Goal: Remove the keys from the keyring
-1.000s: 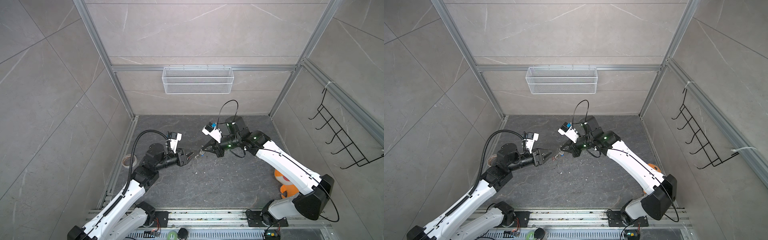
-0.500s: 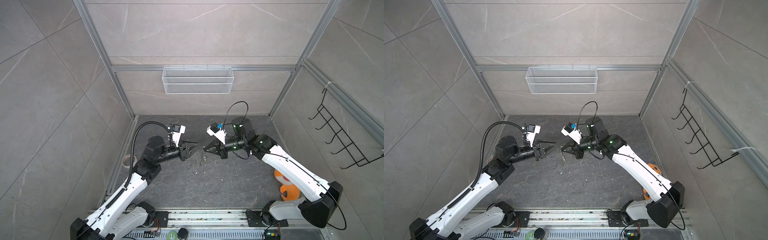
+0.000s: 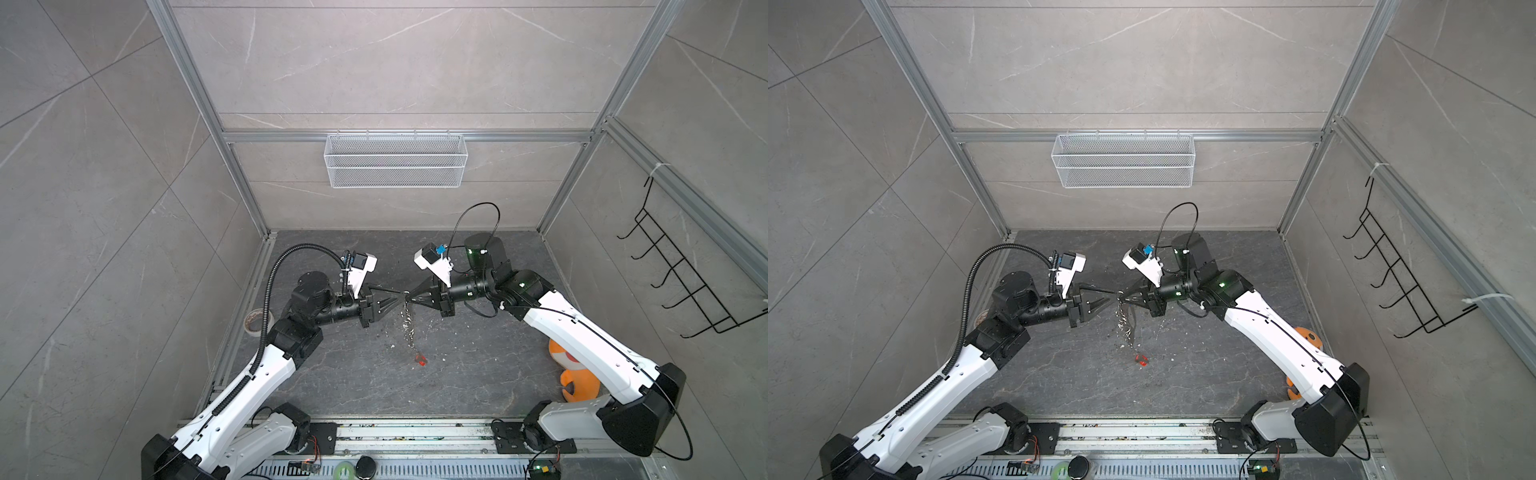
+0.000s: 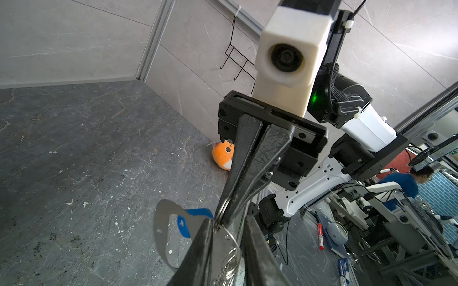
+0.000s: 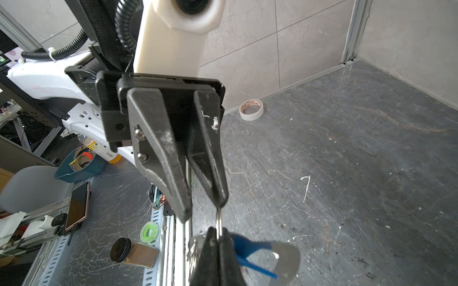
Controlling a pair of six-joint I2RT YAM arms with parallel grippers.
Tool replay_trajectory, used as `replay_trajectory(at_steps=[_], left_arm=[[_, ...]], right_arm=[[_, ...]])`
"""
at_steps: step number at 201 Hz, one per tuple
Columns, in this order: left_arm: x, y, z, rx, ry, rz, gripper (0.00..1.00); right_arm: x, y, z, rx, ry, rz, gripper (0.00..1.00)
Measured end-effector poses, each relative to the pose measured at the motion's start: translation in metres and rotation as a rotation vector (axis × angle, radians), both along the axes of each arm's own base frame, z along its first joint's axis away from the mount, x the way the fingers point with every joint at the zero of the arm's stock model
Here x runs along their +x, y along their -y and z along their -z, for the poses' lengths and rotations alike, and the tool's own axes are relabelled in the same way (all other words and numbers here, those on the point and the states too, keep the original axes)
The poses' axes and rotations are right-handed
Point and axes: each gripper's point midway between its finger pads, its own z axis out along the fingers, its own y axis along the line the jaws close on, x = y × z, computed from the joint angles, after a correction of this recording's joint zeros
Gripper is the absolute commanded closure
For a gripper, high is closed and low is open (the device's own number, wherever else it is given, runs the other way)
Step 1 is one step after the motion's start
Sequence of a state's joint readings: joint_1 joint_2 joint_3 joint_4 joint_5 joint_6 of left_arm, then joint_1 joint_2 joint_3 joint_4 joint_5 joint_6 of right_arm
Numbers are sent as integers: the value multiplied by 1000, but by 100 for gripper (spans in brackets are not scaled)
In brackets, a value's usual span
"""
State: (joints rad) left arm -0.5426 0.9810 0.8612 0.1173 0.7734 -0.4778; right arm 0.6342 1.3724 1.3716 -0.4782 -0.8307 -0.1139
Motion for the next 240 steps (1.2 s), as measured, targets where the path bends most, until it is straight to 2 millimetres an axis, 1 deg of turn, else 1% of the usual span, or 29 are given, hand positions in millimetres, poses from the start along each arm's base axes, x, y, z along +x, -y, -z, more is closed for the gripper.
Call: replay_trajectory(at_steps=[21,62,90,130,150,179,189,208,217,228,240], left_arm=[[1,1,-1,2,5,2,80],[-1,2,-2,2,7,16,80],[-1,3,-1,3,5,23,83],[0,4,0,1,1,29,91],[0,4,-2,-6,8,34,100],[0,5,-7,-20,24,38,100],[1,5,-8,-29,26,31,100],[4,5,-9,-54,28,15,100],[4,5,-10,-68,26,6,100],[6,4,-10,-83,29,-15,100],[7,3,-10,-98,33,-38,100]], right_arm=[[-1,0,-1,6,-5,-4,100],[-2,-1,-2,10,-11,-12,100],[-3,-1,-2,14,-13,-18,100],[-4,-1,-3,18,-21,-20,100],[-4,-1,-5,25,-33,-20,100],[-3,-1,-8,40,-47,-19,100],[-2,-1,-10,45,-51,-15,96],[1,-2,-12,58,-43,-5,77],[4,-1,-9,56,-56,13,69],[6,-1,-6,58,-49,21,64],[6,-1,-4,63,-54,35,61]])
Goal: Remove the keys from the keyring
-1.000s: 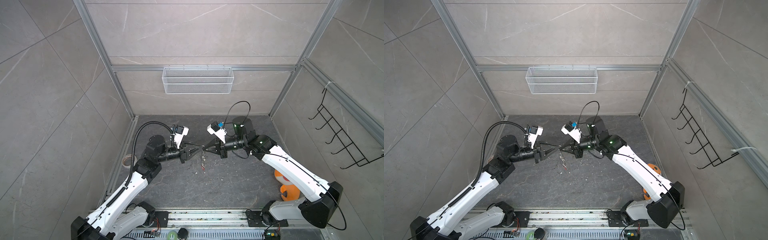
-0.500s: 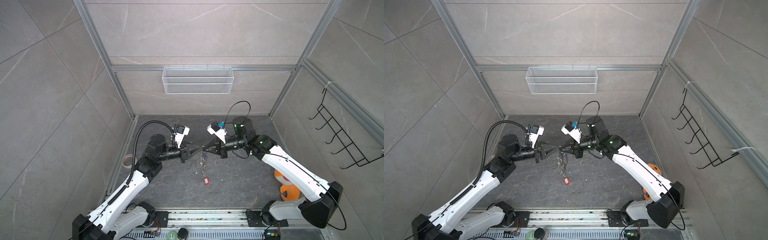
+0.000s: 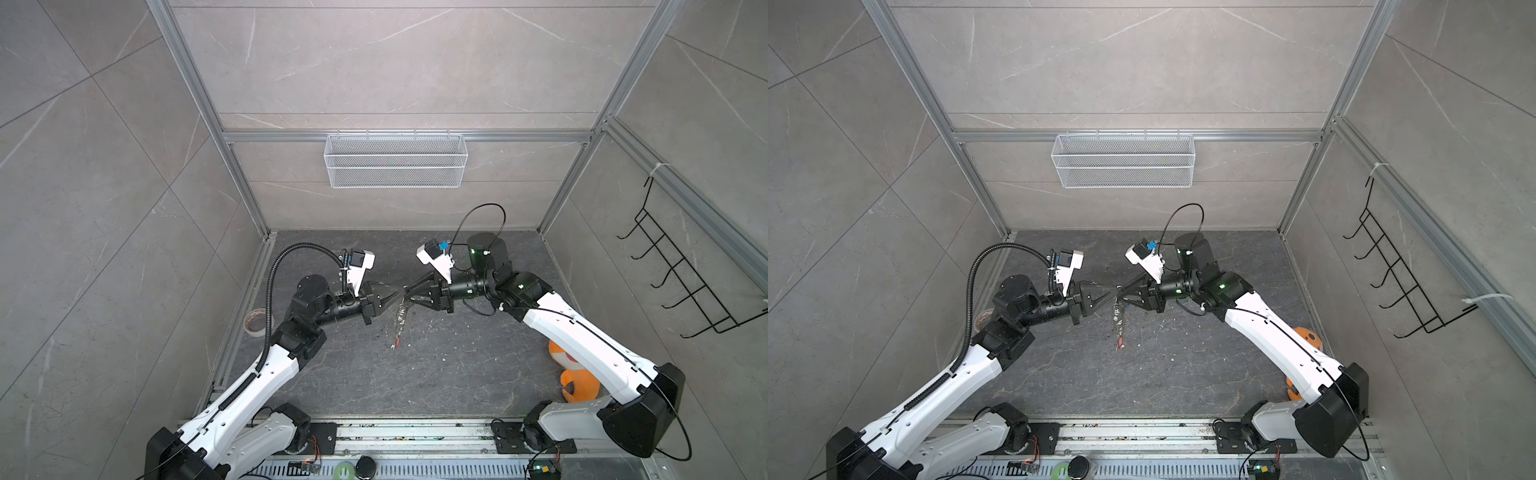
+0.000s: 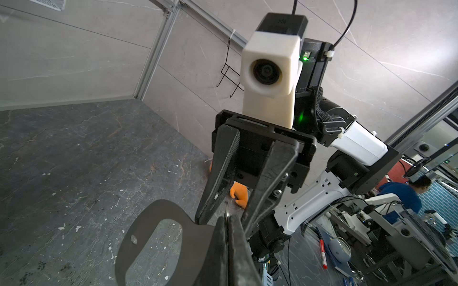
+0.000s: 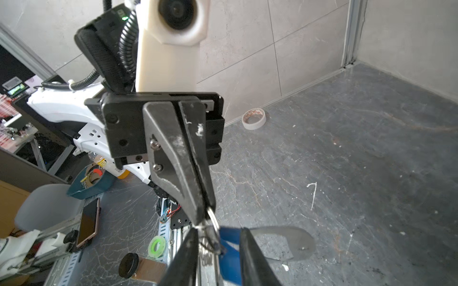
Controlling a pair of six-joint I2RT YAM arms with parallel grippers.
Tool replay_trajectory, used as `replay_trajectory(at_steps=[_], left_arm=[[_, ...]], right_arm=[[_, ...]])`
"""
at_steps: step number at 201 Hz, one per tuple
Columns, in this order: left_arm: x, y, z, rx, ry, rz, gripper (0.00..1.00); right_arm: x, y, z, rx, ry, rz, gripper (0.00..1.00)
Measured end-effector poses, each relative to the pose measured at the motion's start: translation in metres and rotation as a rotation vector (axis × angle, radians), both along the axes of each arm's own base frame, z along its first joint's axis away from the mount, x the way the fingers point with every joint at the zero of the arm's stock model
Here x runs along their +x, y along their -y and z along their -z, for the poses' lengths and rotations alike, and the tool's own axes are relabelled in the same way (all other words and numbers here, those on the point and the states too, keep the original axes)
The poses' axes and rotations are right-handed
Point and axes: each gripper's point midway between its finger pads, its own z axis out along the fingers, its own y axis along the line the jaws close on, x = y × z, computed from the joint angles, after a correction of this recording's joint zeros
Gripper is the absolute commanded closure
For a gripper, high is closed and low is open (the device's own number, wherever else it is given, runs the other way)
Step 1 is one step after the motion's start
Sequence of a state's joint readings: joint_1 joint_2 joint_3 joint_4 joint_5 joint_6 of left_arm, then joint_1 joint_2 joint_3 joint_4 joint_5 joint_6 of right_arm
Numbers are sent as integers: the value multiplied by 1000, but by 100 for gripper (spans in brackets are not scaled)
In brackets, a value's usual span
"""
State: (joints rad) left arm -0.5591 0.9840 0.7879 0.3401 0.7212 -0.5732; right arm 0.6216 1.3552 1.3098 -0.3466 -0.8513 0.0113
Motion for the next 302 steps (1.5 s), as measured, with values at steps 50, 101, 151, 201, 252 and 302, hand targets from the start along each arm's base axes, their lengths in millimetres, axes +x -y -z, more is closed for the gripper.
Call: replay_trajectory(at_steps=[50,101,151,201,252,302], left_arm=[[-1,-8,-23,-90,70,-58,100],[-7,-16,-46,-162,153,-79,100],[-13,-19,-57,-192,196,-75,100],[-17,-21,-61,-207,218,-72,100],[-18,-22,-61,-209,219,-72,100],[-23,-22,-61,-201,220,-66,100]], right_arm=[[-4,9,-26,96,58,74,60],[2,18,-63,265,72,182,59],[4,10,-89,396,5,150,63],[-2,-7,-86,427,-74,40,70],[-20,-17,-84,419,-84,-36,68],[-7,-6,-75,390,-43,108,64]])
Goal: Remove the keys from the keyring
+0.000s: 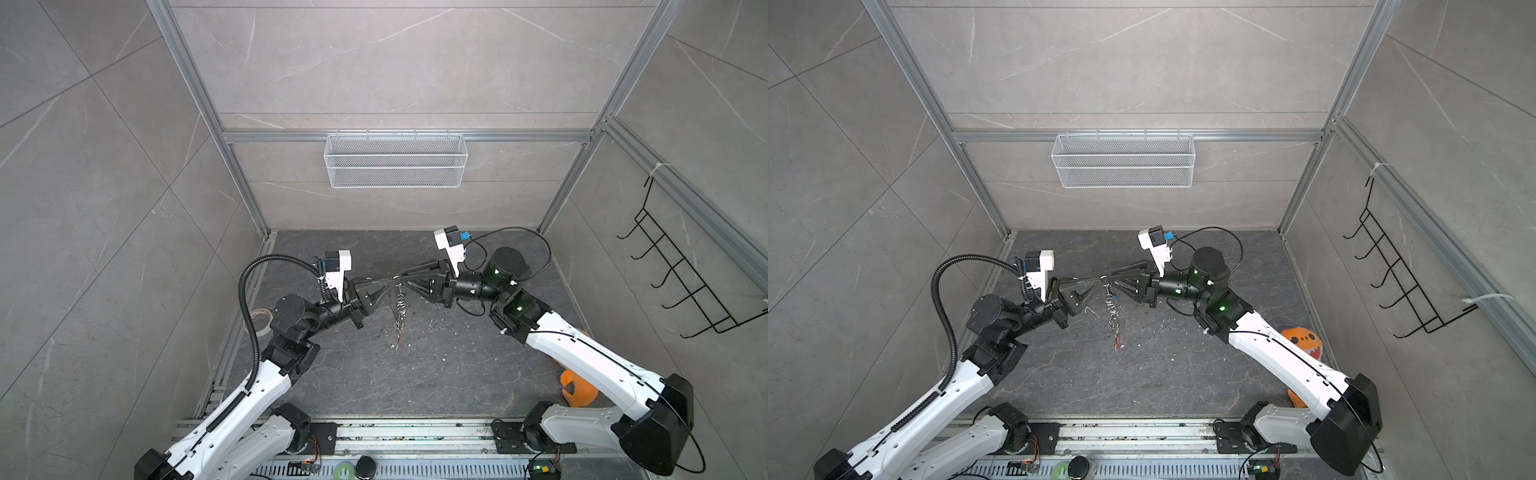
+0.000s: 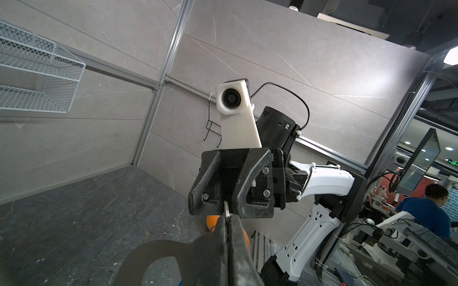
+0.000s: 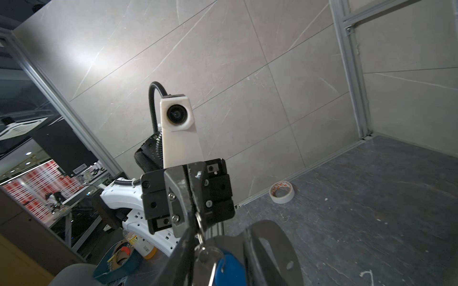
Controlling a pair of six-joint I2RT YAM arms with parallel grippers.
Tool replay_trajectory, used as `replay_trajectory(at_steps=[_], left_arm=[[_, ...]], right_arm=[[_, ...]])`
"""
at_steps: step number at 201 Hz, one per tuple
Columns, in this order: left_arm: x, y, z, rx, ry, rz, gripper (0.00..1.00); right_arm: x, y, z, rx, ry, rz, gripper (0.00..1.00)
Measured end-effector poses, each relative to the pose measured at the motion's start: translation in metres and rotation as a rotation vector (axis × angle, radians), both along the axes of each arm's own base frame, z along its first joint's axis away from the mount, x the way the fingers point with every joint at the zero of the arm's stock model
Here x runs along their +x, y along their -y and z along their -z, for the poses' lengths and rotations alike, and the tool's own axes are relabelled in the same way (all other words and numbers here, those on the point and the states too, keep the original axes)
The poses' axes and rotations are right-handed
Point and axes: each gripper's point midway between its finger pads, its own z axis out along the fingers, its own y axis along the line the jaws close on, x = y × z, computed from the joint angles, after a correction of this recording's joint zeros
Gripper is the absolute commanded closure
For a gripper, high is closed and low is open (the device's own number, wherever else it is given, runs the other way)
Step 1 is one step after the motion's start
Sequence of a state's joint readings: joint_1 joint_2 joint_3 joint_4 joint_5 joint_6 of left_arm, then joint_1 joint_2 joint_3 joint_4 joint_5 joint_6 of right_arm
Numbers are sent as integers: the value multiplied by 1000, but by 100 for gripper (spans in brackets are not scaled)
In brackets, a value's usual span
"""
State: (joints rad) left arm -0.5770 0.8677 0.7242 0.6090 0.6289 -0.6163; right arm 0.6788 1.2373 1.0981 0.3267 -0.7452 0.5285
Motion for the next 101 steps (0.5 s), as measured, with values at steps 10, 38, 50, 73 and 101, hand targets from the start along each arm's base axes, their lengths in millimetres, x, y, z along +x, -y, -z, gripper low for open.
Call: replay_trajectory(at_steps=[10,38,50,73,101], left_arm=[[-2,0,-1,0,6,3,100],[-12,-2,-6,-3,38,24,100],[-16,-3,-8,-4,49,33,100],[-22,-4,-9,-4,67,45,100],[-27,-5,-3,6,82,55,100]], right_arm=[[0,4,-1,-6,10,29,64],[-3,14,-6,-14,47,71,64],[-4,17,-5,-19,58,85,64],[-5,21,5,-40,62,107,66],[-6,20,18,-71,54,100,68]])
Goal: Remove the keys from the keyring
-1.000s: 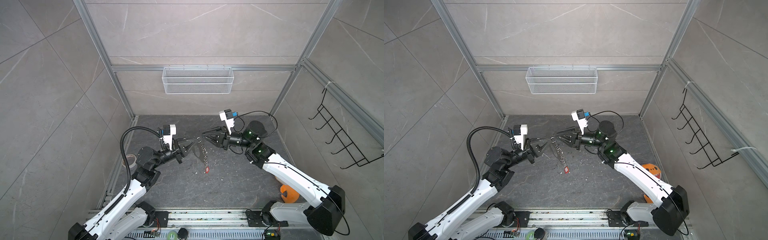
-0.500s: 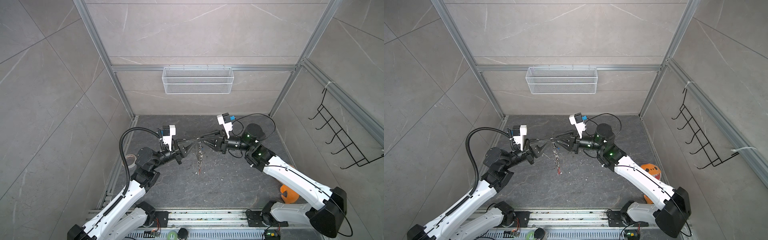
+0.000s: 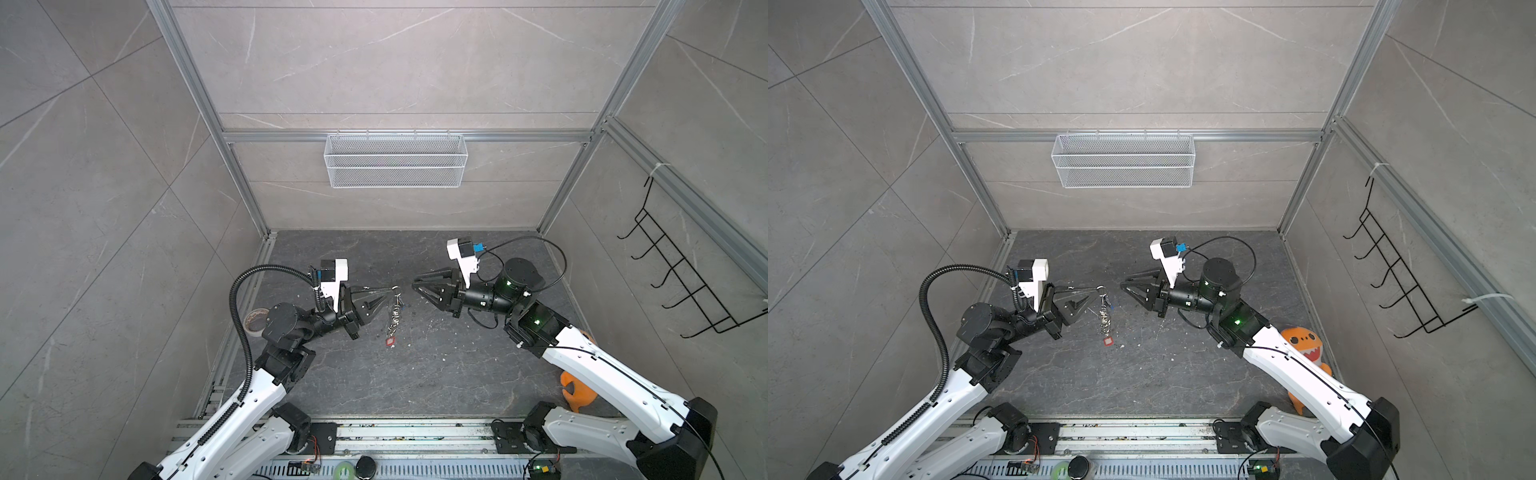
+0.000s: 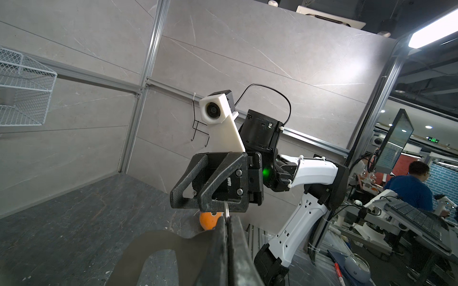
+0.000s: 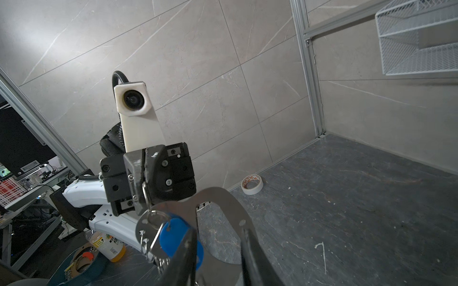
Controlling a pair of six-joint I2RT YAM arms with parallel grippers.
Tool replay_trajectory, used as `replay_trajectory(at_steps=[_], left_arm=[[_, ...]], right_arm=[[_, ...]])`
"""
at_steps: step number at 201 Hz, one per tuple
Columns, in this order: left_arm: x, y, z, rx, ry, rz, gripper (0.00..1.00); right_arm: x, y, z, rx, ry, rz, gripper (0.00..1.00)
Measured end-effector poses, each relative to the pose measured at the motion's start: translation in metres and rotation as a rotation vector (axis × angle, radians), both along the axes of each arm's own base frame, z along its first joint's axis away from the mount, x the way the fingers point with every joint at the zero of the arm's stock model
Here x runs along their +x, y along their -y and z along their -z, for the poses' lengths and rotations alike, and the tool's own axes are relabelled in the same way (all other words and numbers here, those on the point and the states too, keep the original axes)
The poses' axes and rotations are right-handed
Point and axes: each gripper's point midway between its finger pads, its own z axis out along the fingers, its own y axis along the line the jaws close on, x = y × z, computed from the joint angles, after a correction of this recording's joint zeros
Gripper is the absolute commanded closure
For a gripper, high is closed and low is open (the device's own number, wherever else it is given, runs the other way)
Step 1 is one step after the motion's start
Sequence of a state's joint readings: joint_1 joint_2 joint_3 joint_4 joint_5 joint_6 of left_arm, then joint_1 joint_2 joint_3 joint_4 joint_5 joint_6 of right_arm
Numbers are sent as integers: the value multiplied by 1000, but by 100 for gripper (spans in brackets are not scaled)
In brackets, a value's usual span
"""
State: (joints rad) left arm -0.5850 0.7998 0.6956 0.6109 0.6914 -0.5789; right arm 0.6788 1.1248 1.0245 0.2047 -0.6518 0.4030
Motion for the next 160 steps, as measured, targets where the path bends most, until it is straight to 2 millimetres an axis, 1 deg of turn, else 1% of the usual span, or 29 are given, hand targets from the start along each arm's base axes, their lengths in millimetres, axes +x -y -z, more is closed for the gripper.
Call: replay_trajectory(at_steps=[37,66,97,160], left_arm=[[-5,2,9,21,8,27,100],[-10,2,8,24,25,44,100],[-16,2,6,23,49,68,100],[-19,4,9,31,51,89,100]], right_arm=[[-6,-1,2,-9,13,-36,69],[-11,-2,3,-12,25,-64,69],[-17,-3,2,-11,34,-101,65],[-30,-4,-2,3,55,-172,63]])
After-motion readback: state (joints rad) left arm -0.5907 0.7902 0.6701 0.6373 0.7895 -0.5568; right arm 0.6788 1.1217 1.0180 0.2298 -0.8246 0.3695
